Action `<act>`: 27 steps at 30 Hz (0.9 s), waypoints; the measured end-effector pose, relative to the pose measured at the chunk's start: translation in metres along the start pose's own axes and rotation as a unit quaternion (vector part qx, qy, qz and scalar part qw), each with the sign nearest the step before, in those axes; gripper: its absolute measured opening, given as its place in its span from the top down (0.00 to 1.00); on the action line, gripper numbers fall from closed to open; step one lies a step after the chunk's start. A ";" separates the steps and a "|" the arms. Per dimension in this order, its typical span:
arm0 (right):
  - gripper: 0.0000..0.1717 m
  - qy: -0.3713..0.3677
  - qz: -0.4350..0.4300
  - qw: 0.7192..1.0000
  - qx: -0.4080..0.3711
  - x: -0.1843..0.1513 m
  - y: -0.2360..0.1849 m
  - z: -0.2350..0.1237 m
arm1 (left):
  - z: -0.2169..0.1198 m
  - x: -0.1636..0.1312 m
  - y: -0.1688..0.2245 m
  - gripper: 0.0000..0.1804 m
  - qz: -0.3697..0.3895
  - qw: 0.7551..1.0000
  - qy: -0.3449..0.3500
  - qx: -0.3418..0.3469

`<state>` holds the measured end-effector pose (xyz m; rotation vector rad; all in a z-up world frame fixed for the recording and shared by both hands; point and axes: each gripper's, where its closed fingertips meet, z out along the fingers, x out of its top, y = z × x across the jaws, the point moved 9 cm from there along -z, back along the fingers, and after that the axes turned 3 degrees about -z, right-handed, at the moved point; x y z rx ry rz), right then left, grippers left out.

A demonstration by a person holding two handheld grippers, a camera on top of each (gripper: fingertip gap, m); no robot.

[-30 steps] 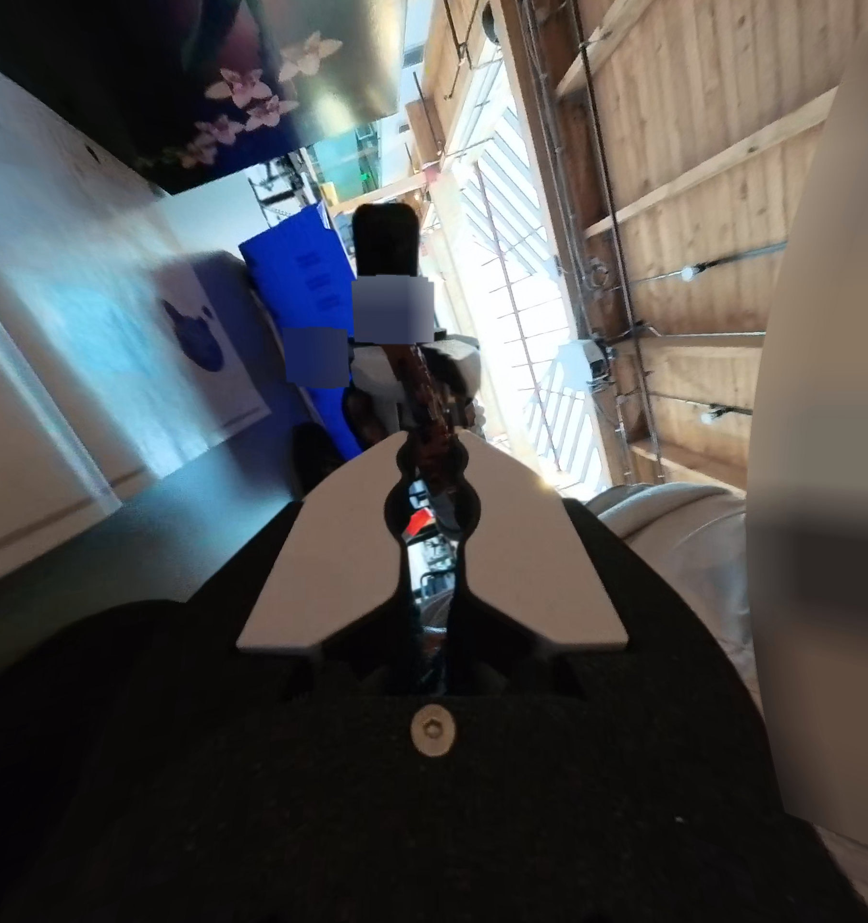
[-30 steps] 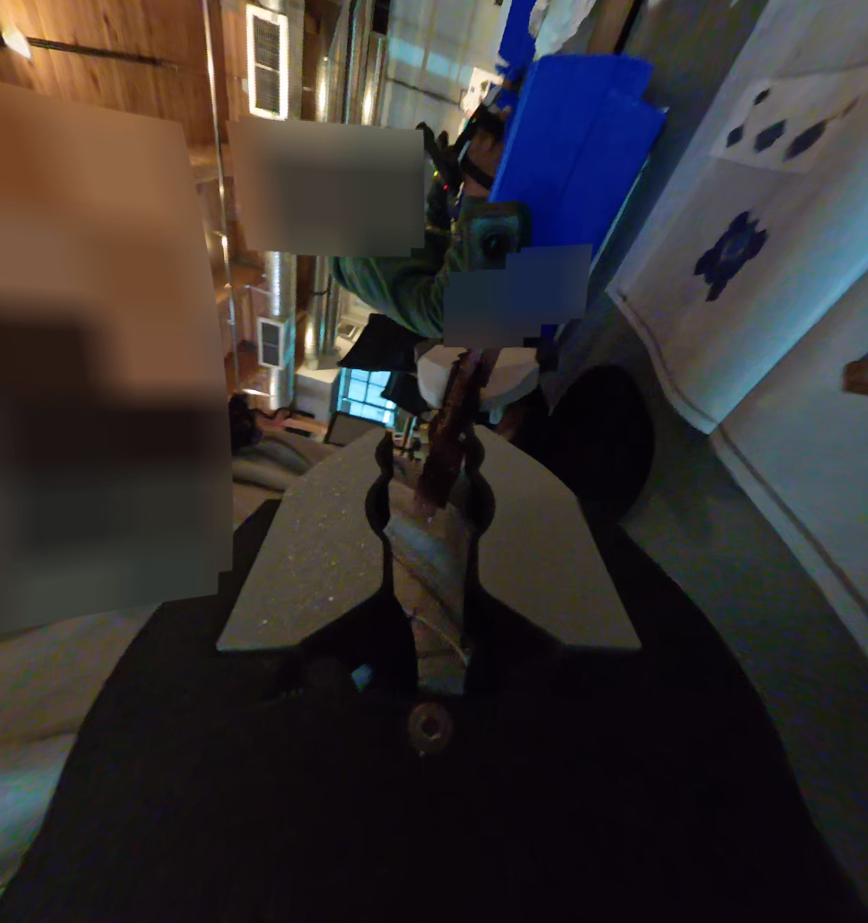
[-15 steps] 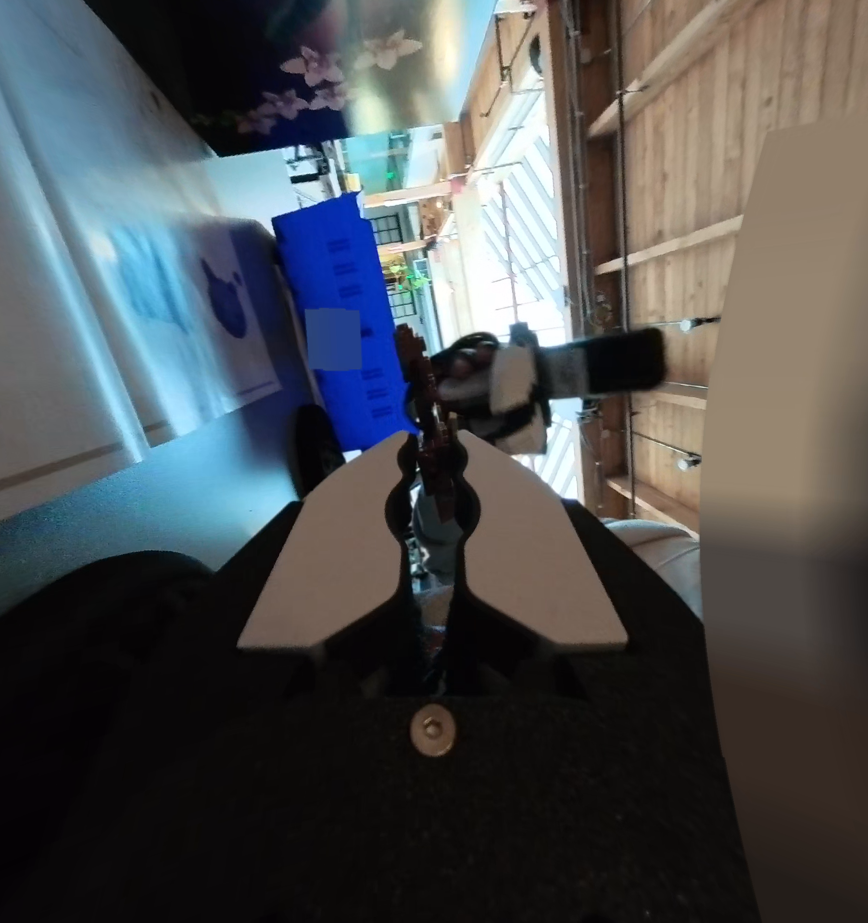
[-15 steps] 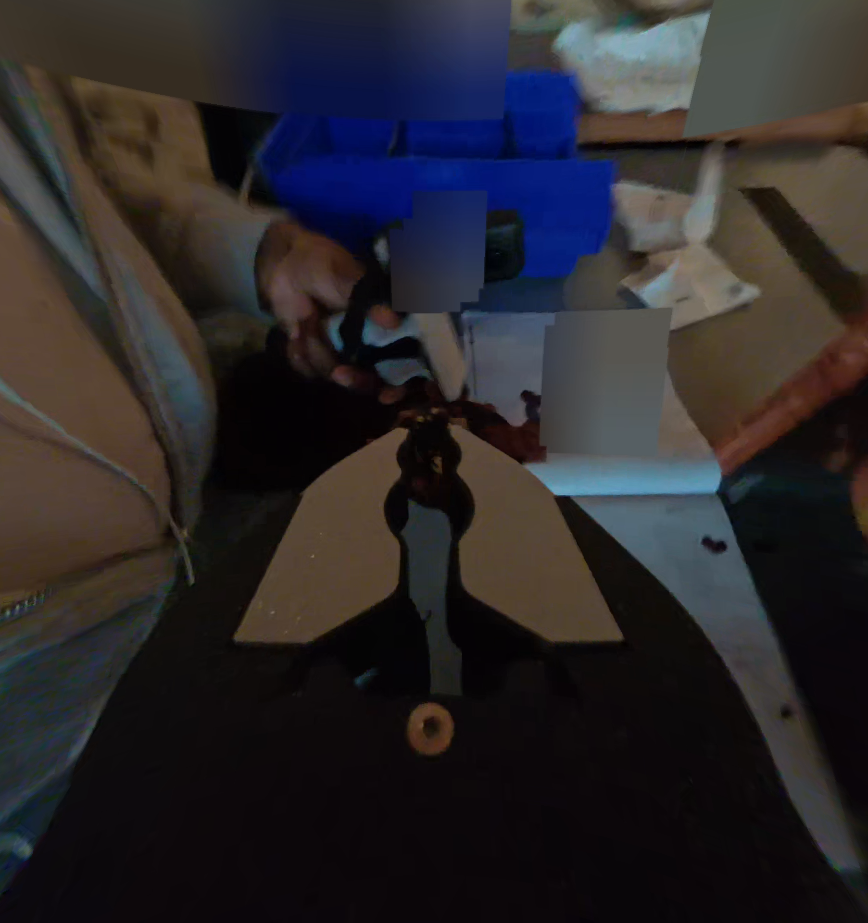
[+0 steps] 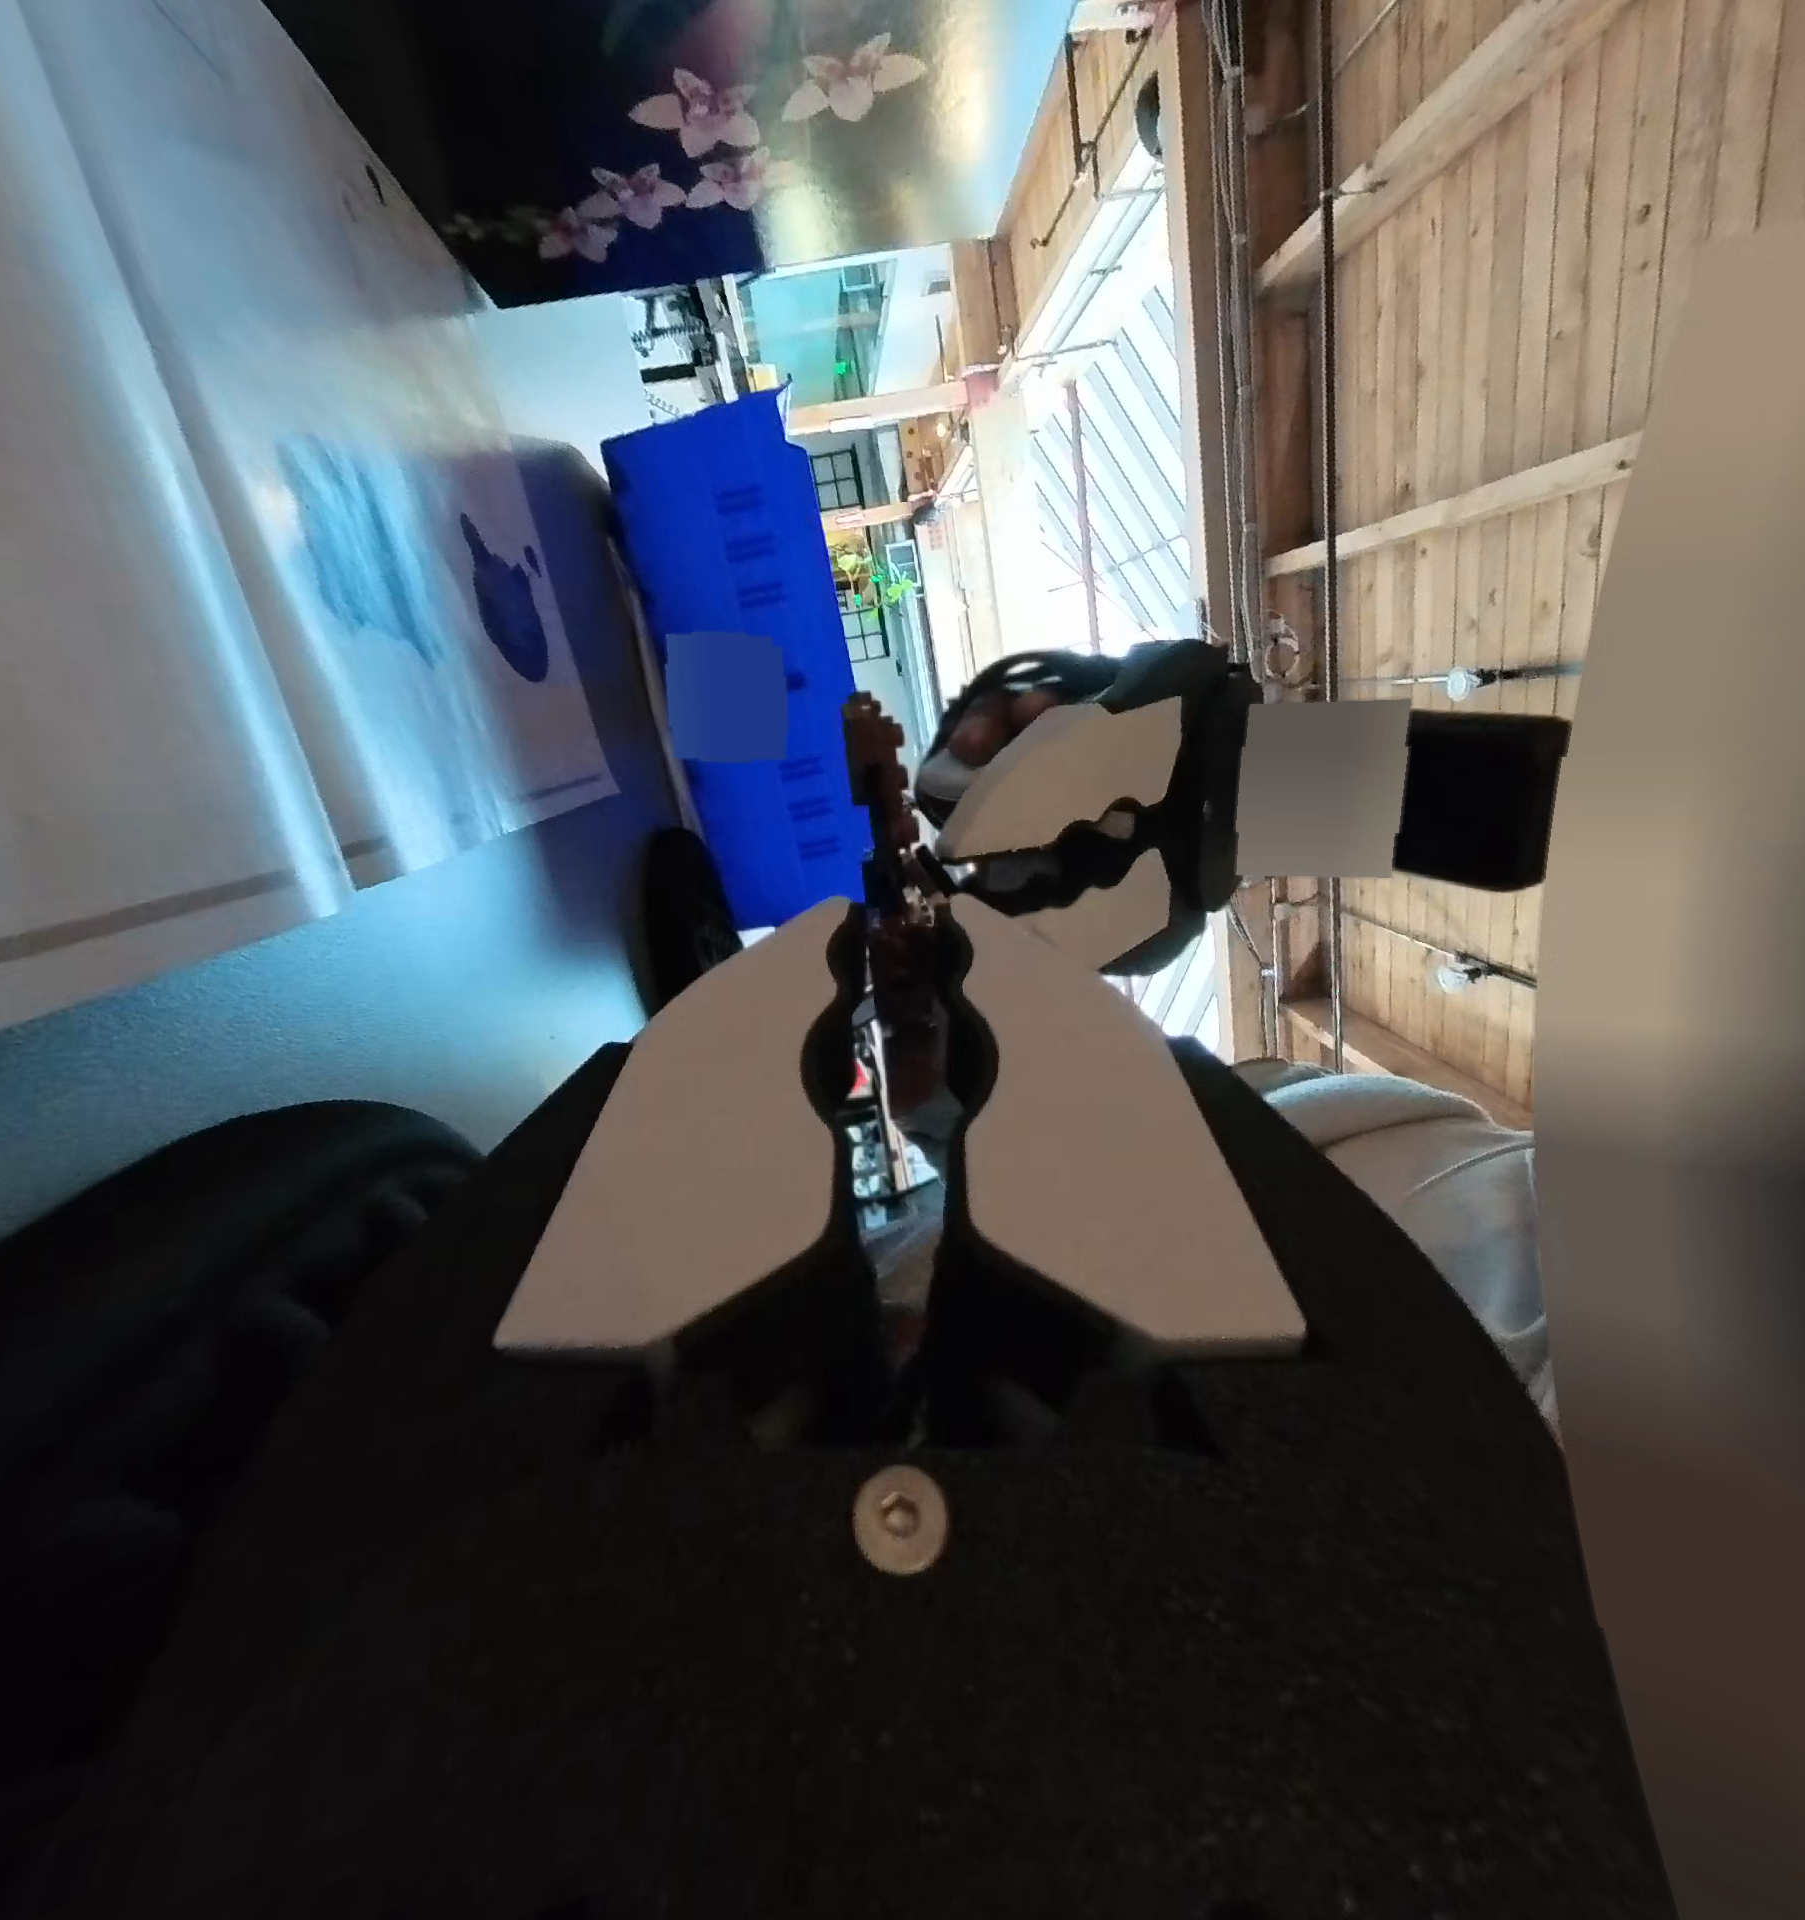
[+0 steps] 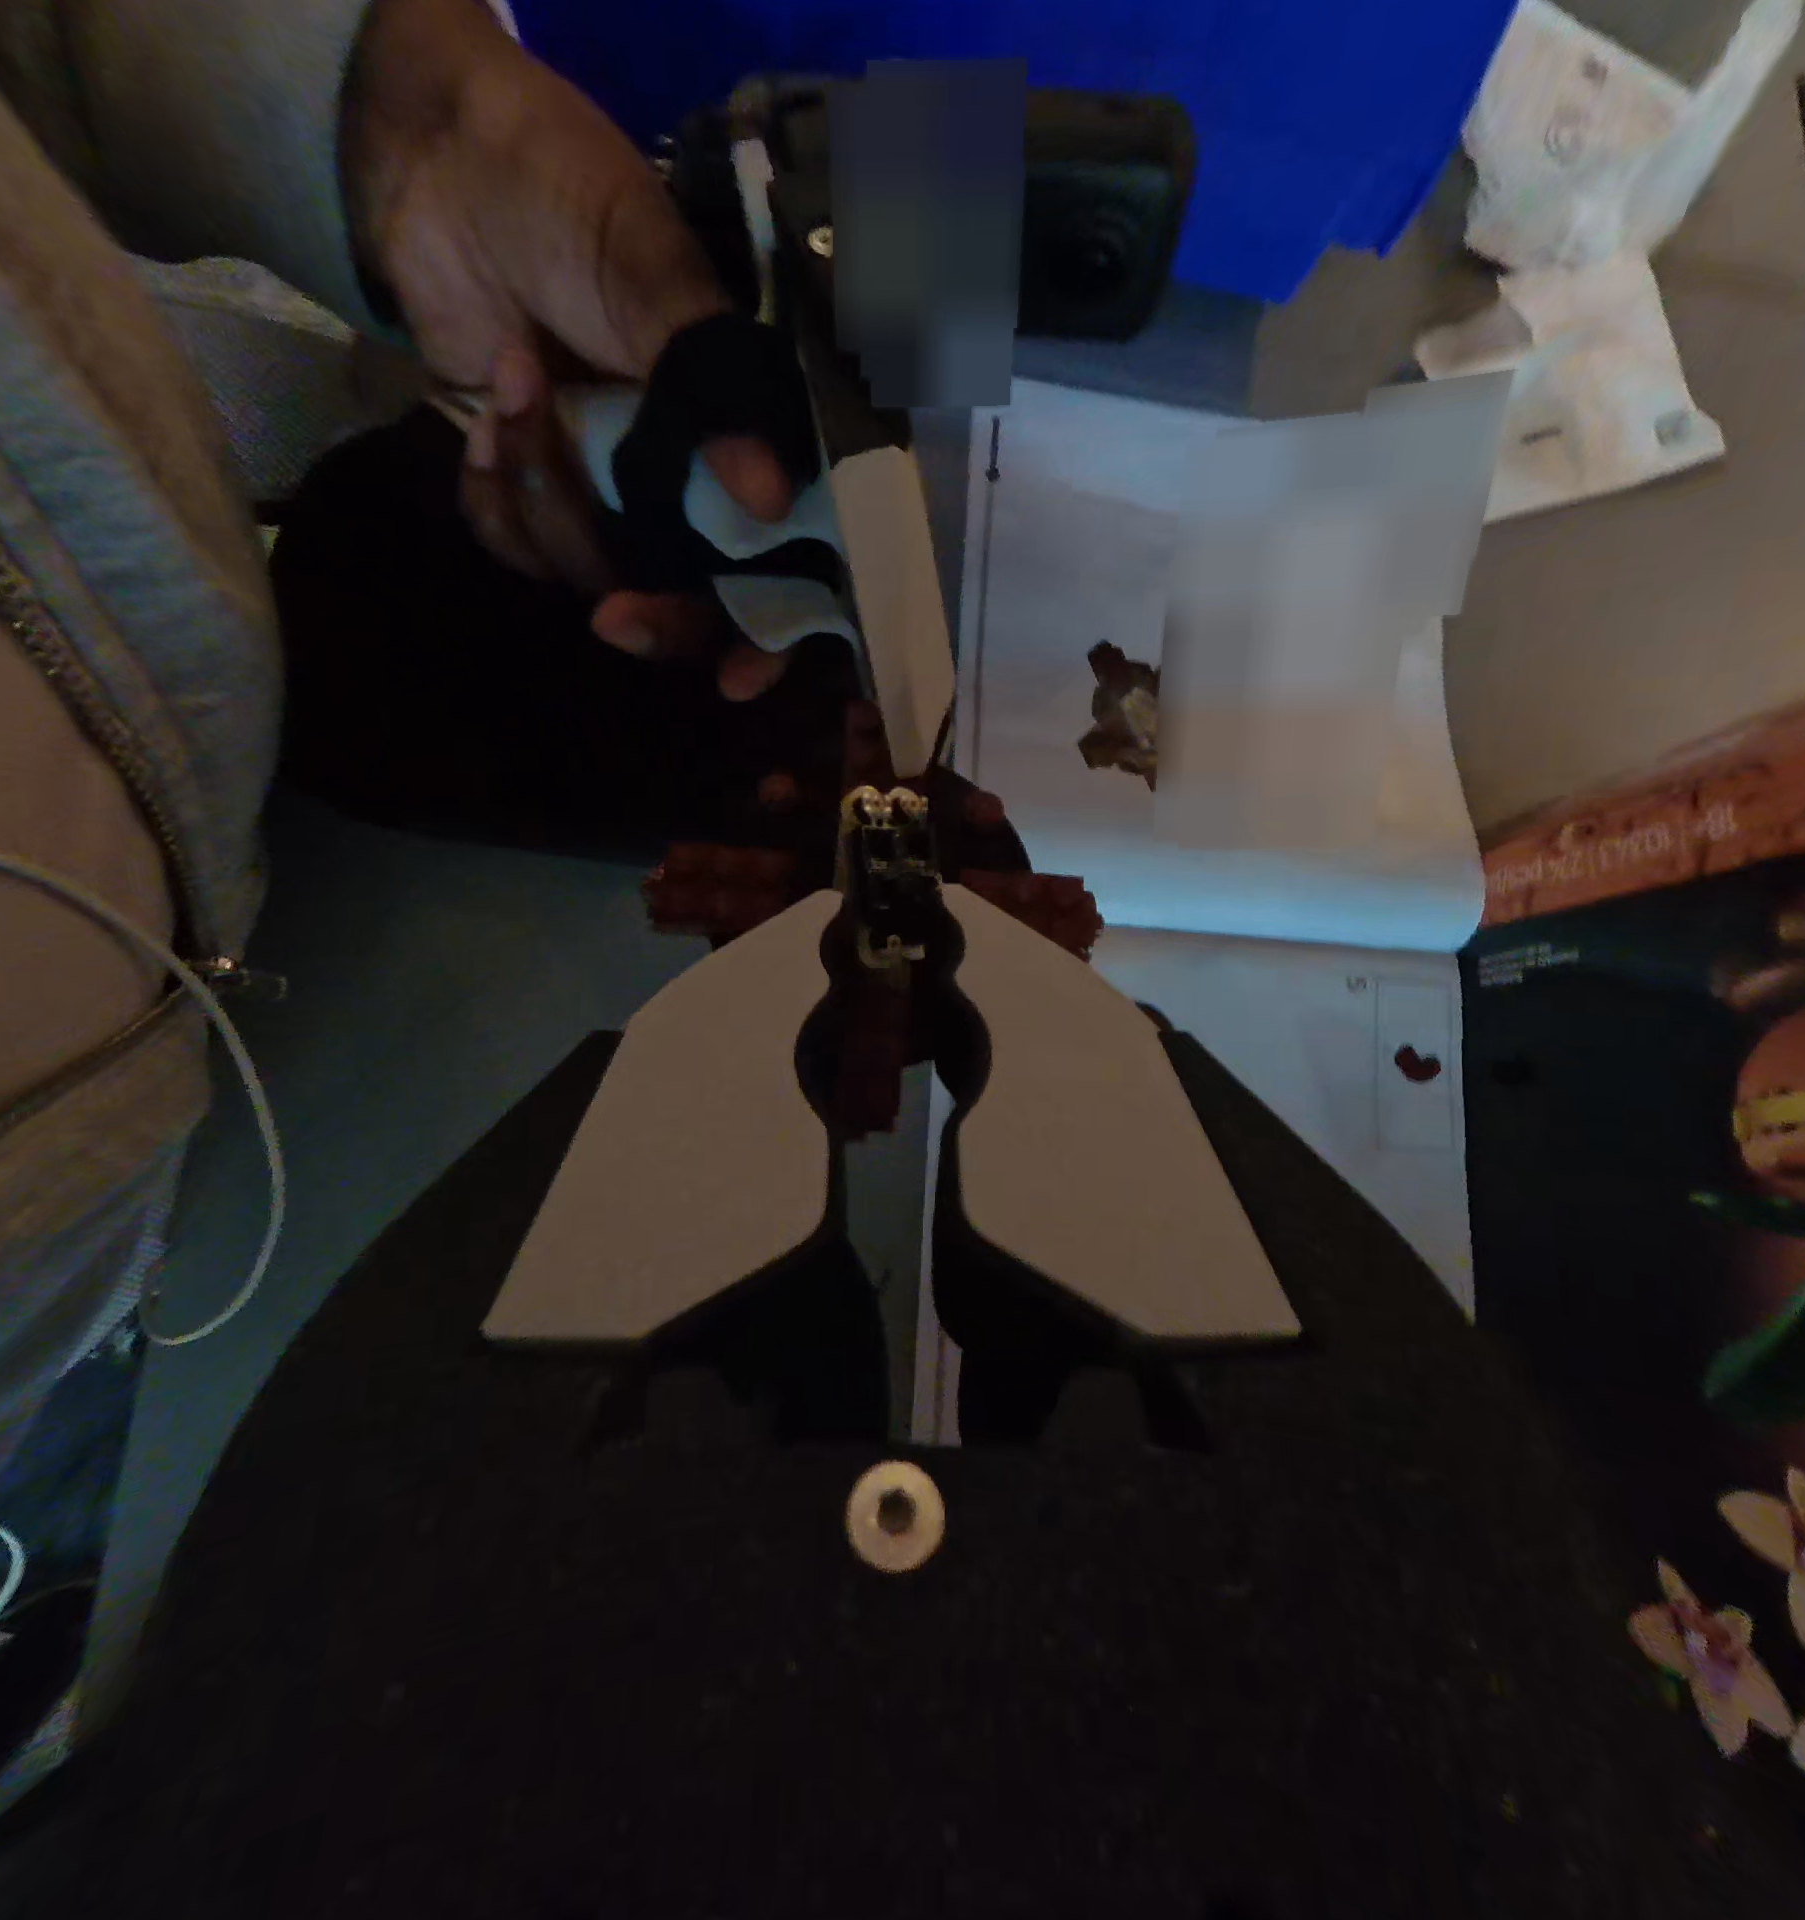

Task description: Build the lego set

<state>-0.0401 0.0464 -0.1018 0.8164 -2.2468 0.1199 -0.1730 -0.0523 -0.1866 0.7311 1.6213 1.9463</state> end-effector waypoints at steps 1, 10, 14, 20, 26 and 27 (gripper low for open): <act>0.94 -0.005 0.005 1.000 -0.001 0.000 0.000 0.000 | 0.000 0.000 0.000 0.94 0.002 1.000 0.002 0.002; 0.91 0.019 0.054 0.998 0.031 0.007 0.013 0.000 | -0.001 0.001 0.000 0.94 0.011 1.000 0.013 0.004; 0.91 0.003 0.059 0.997 0.052 0.004 0.016 0.007 | 0.000 0.001 0.000 0.94 0.010 1.000 0.018 0.003; 0.92 -0.026 0.055 0.998 0.032 0.004 0.011 0.010 | -0.001 0.002 -0.001 0.94 0.009 0.999 0.035 0.011; 0.92 -0.036 0.064 0.997 0.026 0.005 0.010 0.013 | 0.000 0.002 -0.003 0.94 0.002 0.999 0.038 0.013; 0.92 -0.037 0.063 0.997 0.025 0.005 0.010 0.013 | 0.000 0.002 -0.004 0.94 0.001 0.999 0.039 0.012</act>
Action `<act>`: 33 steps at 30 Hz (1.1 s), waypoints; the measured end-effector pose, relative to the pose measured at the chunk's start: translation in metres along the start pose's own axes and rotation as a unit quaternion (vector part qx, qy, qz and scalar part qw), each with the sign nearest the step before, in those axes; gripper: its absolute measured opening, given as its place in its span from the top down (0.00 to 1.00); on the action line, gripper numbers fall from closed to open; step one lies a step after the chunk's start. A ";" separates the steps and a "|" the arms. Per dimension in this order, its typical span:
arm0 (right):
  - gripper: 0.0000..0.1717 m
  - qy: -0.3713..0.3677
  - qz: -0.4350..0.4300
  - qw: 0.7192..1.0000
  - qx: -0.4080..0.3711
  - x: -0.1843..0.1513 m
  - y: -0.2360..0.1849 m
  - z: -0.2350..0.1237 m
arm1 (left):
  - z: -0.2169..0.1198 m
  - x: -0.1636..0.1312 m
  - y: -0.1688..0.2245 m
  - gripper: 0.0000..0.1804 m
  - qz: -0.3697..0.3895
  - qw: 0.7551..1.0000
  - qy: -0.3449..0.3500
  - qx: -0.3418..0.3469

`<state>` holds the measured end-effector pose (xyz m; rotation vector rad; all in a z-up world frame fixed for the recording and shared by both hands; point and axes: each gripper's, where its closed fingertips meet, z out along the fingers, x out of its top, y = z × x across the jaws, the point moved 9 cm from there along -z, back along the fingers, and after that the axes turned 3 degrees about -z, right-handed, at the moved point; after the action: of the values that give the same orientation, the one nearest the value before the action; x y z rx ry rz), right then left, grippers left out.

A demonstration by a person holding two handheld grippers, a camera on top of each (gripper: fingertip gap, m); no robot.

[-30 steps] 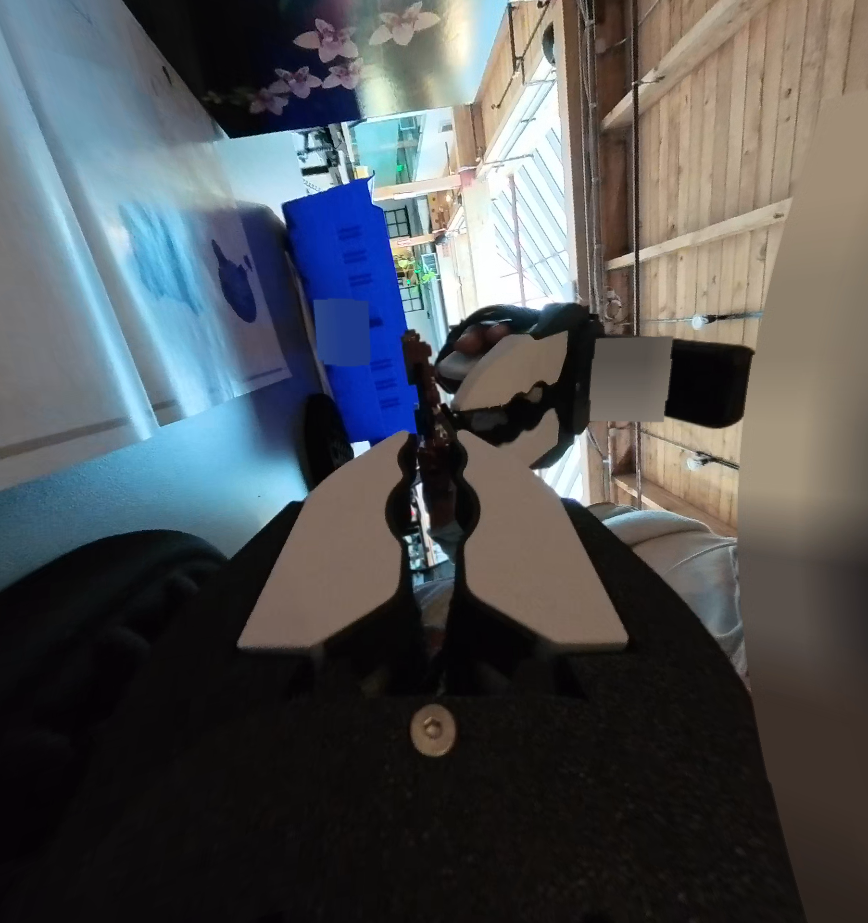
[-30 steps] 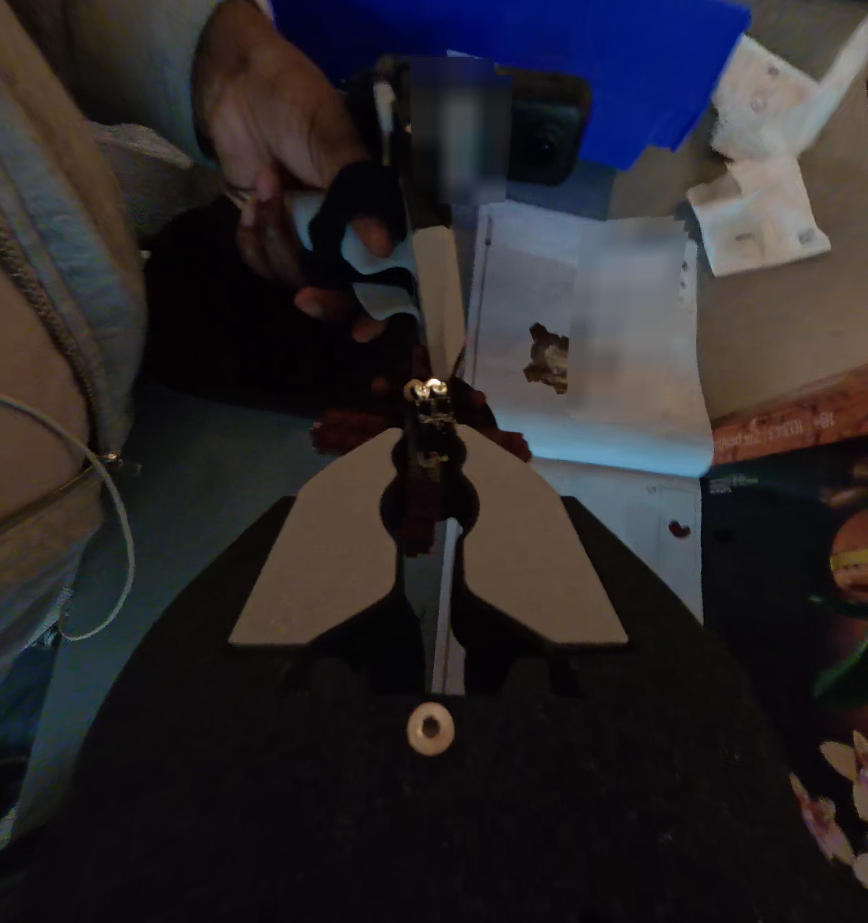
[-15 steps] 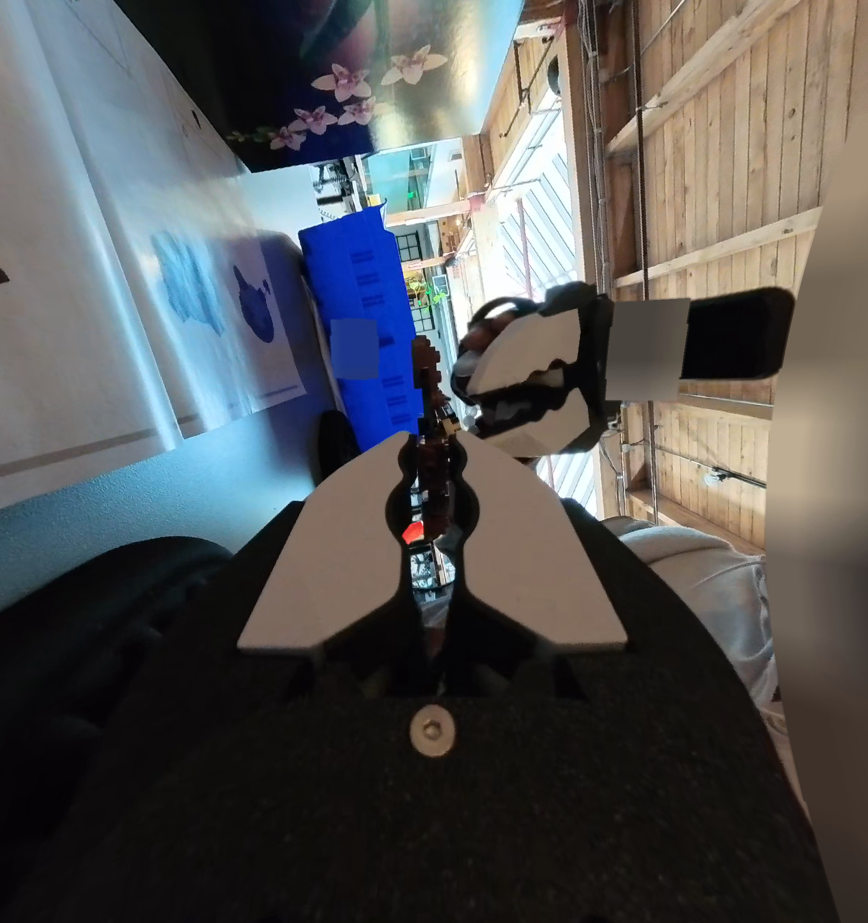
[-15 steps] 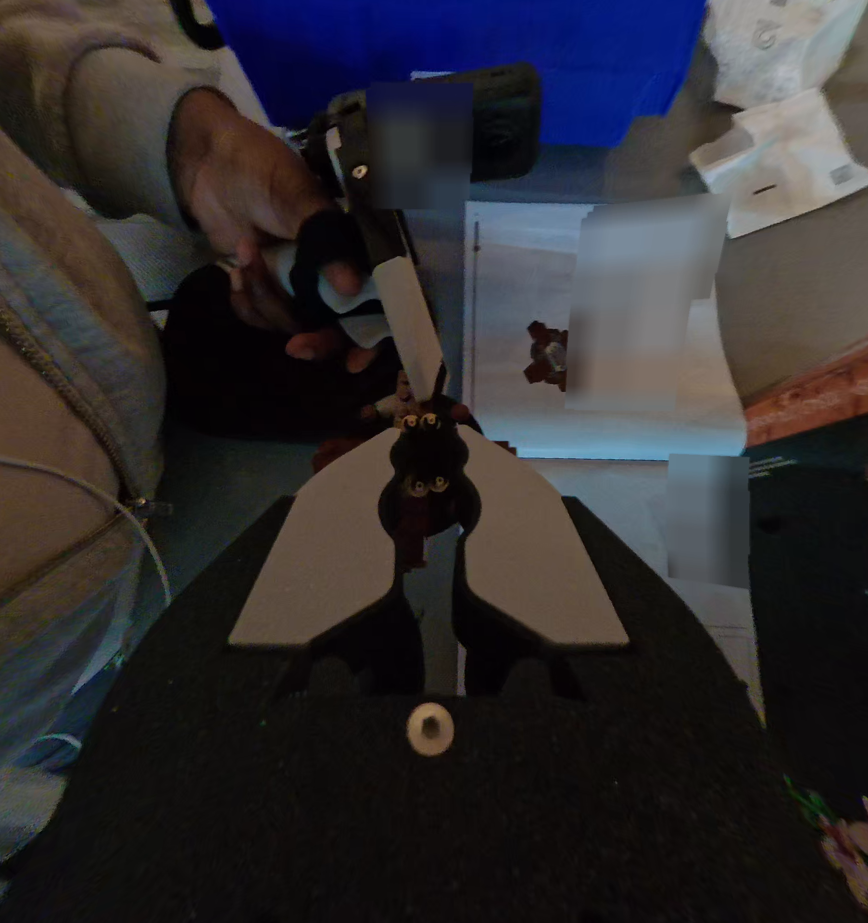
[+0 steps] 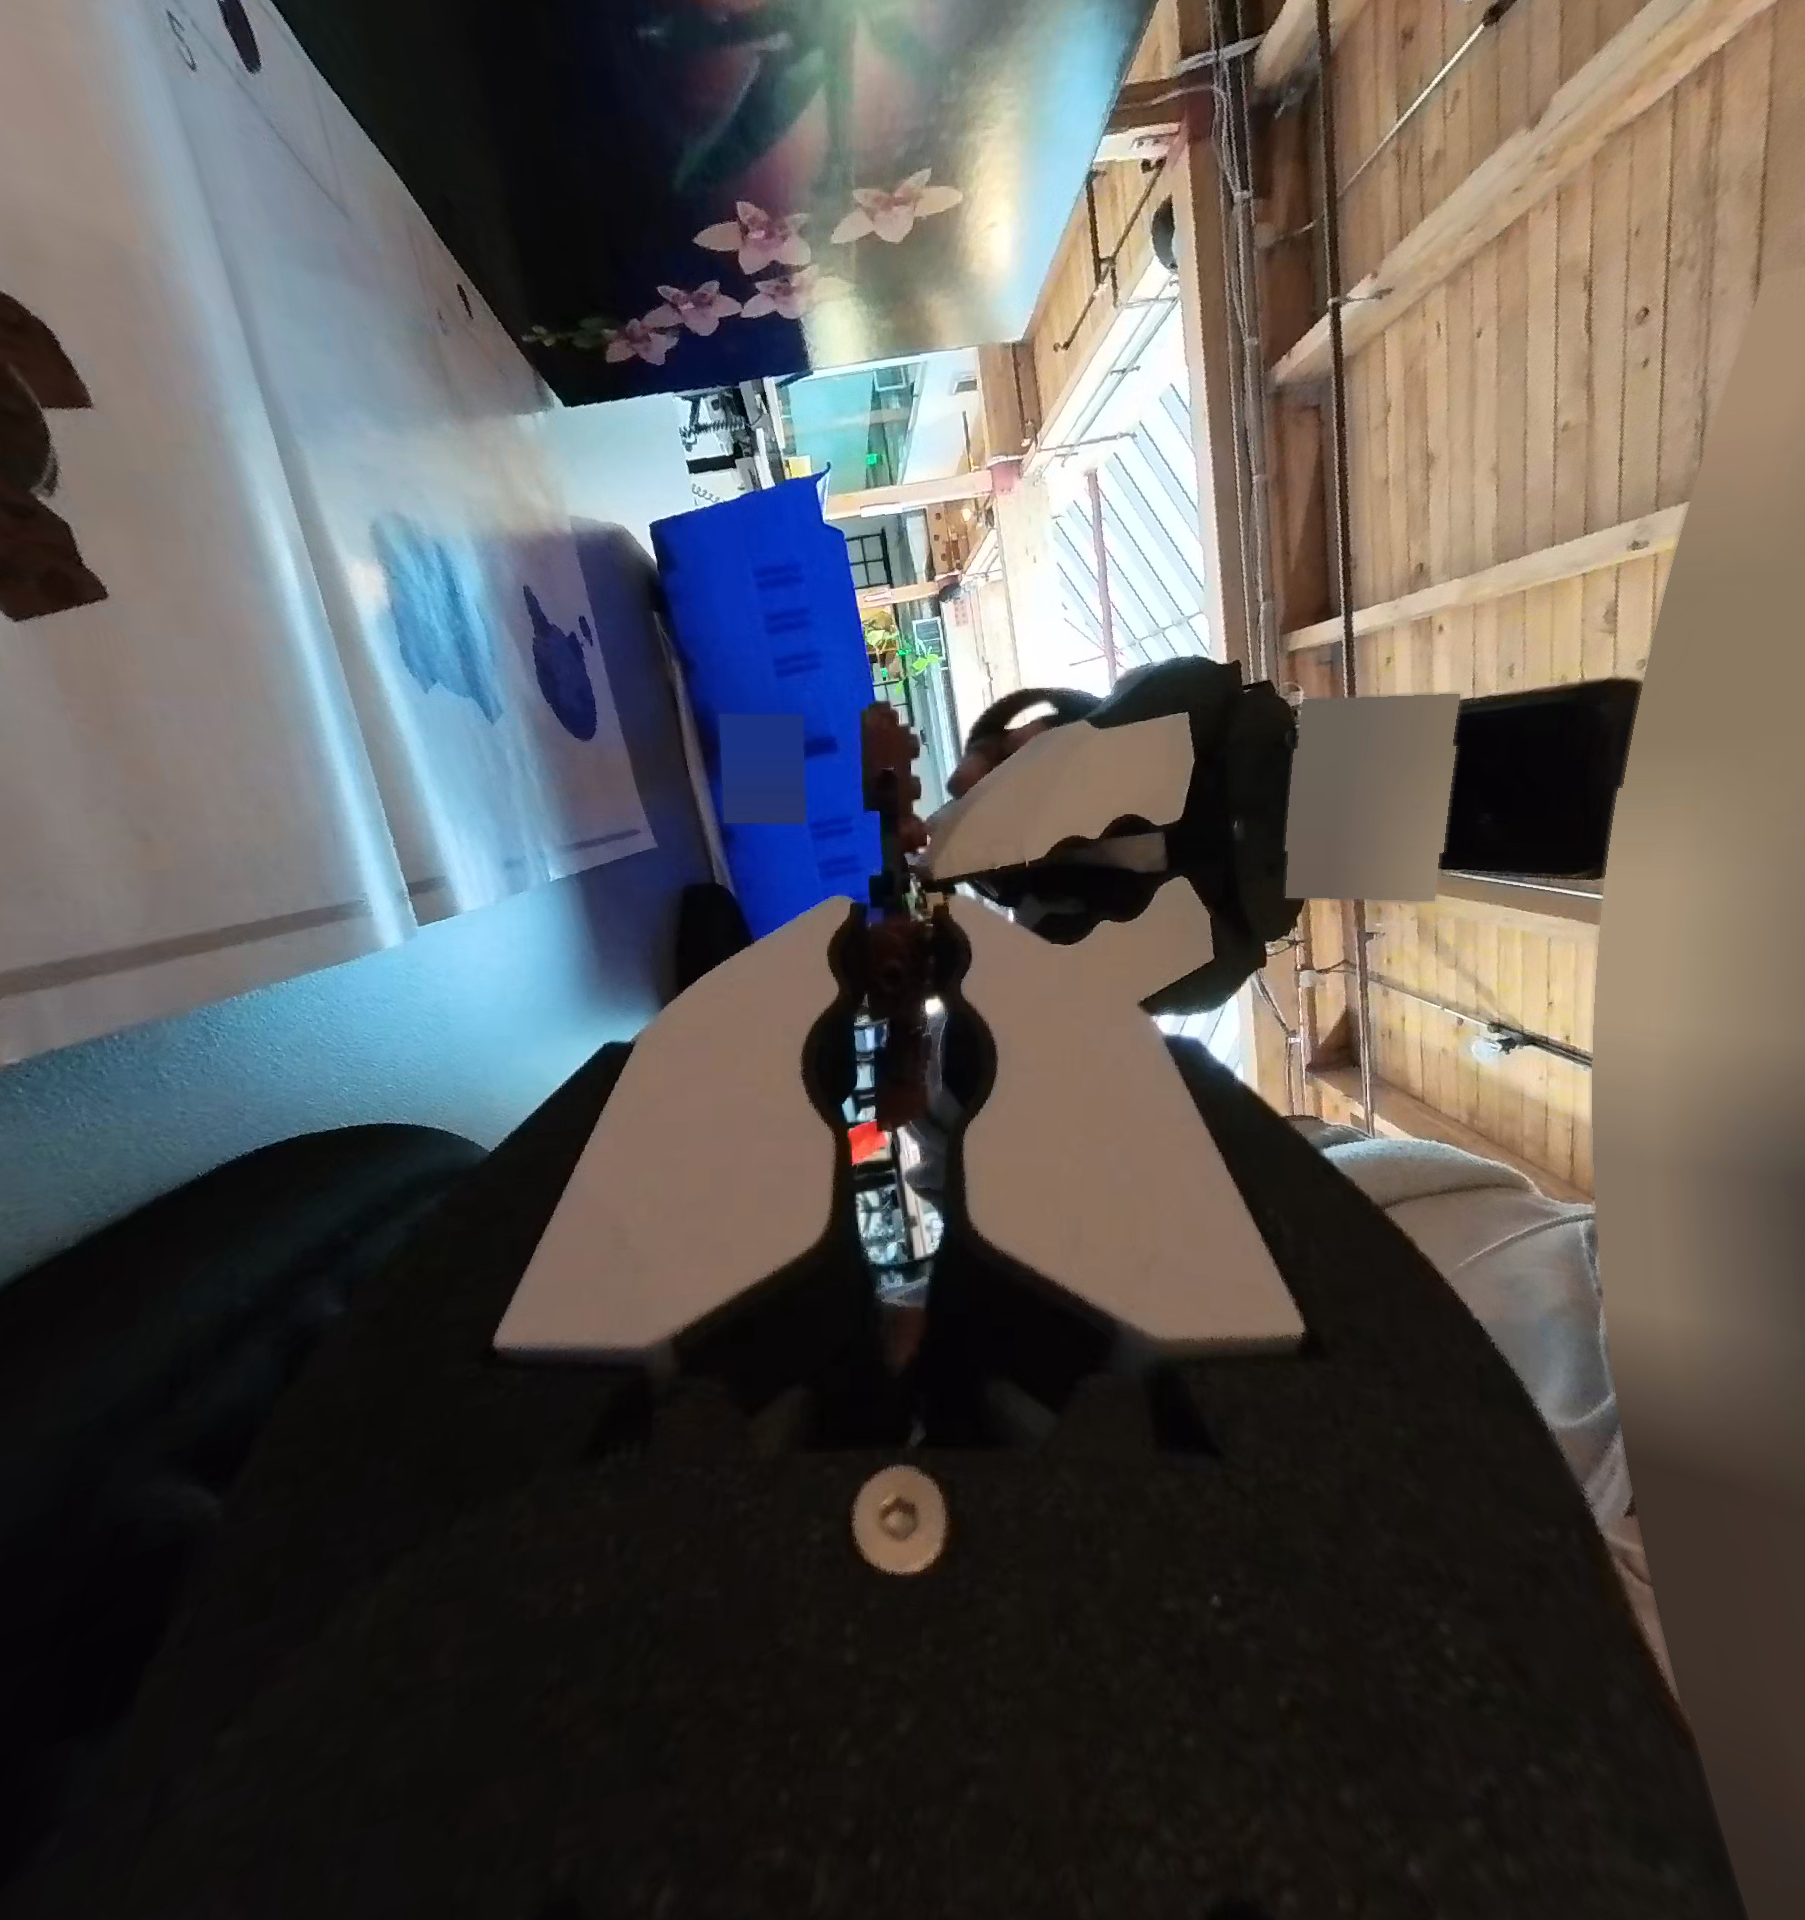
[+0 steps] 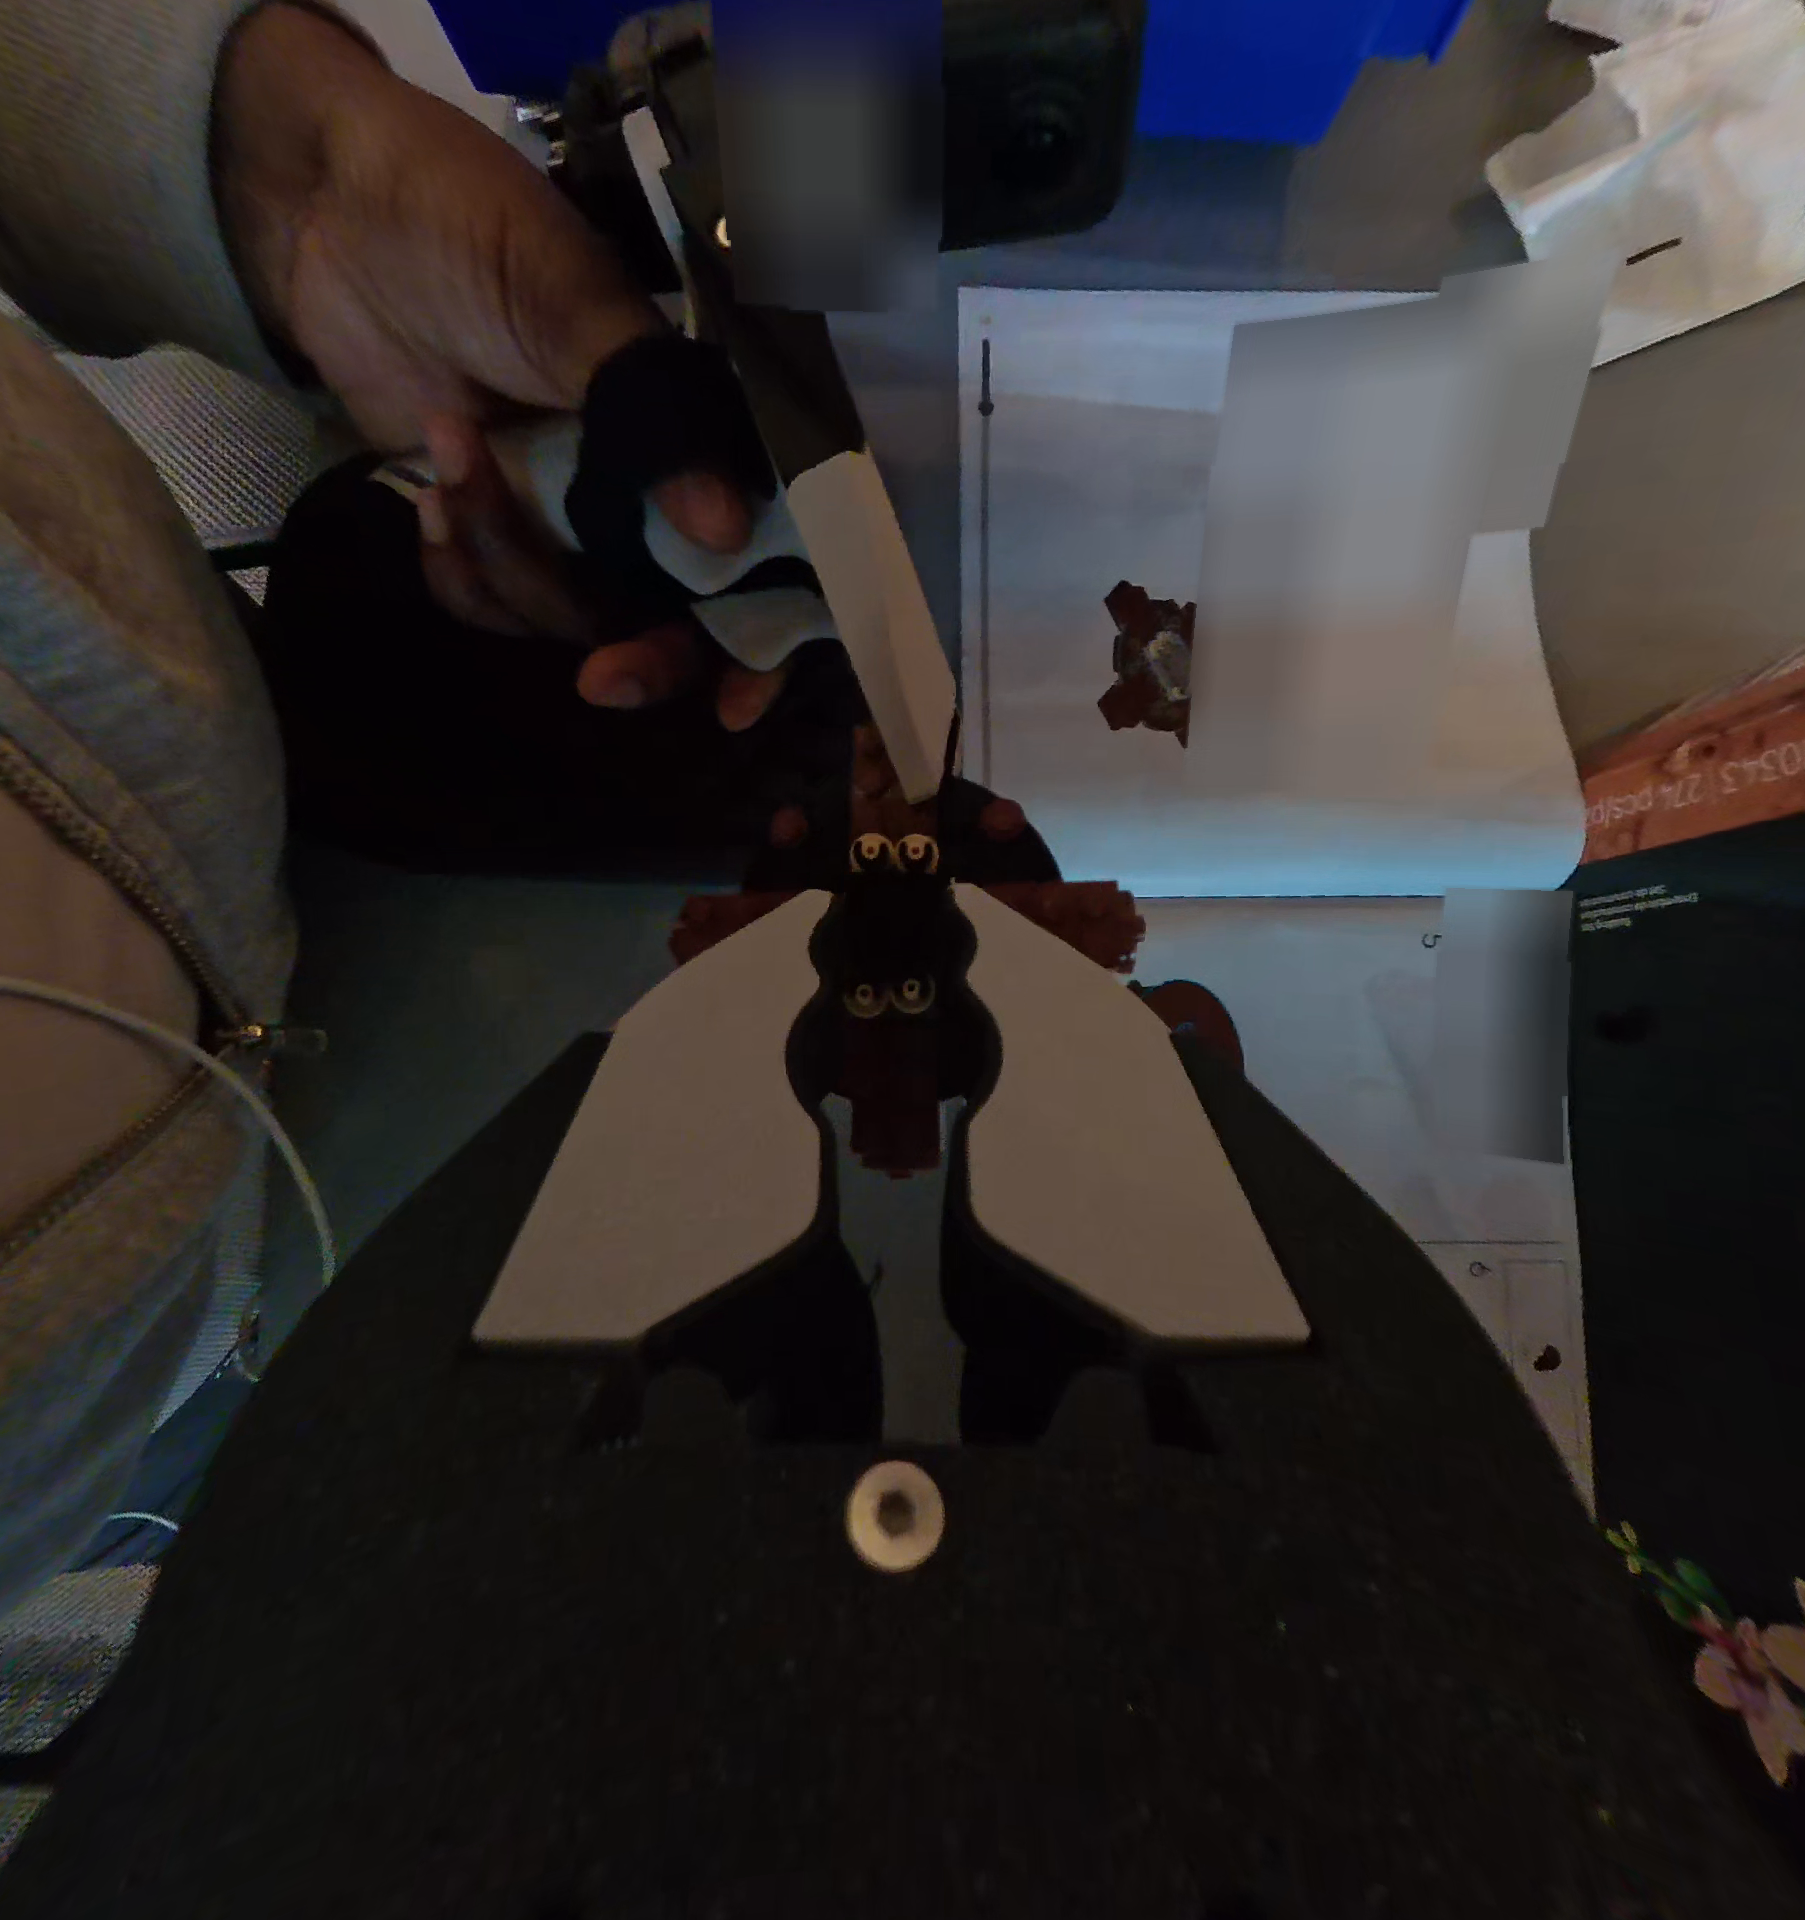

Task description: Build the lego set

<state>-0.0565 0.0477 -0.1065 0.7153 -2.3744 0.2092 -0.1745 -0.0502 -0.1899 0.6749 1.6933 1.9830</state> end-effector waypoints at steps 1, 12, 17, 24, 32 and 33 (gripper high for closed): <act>0.92 -0.001 0.000 1.000 -0.001 0.000 0.000 0.000 | 0.000 0.000 0.000 0.94 -0.001 1.000 0.001 -0.001; 0.88 -0.002 0.005 1.000 0.000 -0.001 -0.001 0.000 | 0.000 0.000 -0.001 0.94 -0.005 1.000 -0.001 -0.005; 0.82 0.014 0.028 0.999 -0.012 -0.002 0.002 -0.010 | -0.001 0.000 -0.001 0.94 -0.005 1.000 -0.002 -0.007; 0.35 0.187 0.330 0.919 0.104 -0.046 0.037 -0.024 | -0.001 -0.001 0.001 0.94 0.006 1.000 -0.014 -0.011; 0.53 0.276 0.518 0.763 0.270 -0.068 0.005 0.033 | -0.001 -0.001 0.002 0.94 0.021 1.000 0.003 -0.010; 0.56 0.281 0.522 0.758 0.273 -0.067 0.004 0.036 | -0.001 -0.001 0.002 0.94 0.022 1.000 0.003 -0.010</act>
<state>-0.0345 0.0695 -0.1760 -0.5111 -1.8251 1.4066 -0.1747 -0.0517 -0.1885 0.7048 1.6734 2.0322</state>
